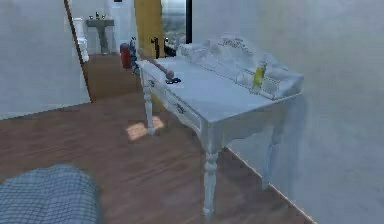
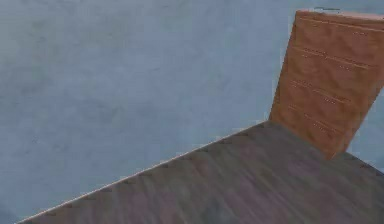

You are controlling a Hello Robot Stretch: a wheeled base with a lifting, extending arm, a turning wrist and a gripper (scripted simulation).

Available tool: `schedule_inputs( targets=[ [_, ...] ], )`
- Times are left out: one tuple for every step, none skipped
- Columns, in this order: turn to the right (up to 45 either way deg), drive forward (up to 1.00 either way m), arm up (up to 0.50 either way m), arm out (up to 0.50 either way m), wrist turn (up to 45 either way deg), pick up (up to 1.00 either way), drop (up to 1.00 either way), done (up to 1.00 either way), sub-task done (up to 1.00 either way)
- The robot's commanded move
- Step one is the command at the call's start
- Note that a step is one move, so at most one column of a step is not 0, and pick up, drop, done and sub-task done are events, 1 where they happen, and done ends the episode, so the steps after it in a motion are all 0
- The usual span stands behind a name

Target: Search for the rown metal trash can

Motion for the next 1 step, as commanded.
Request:
schedule_inputs(
  targets=[
    [-45.0,0.00,0.00,0.00,0.0,0.00,0.00,0.00,0.00]
  ],
)
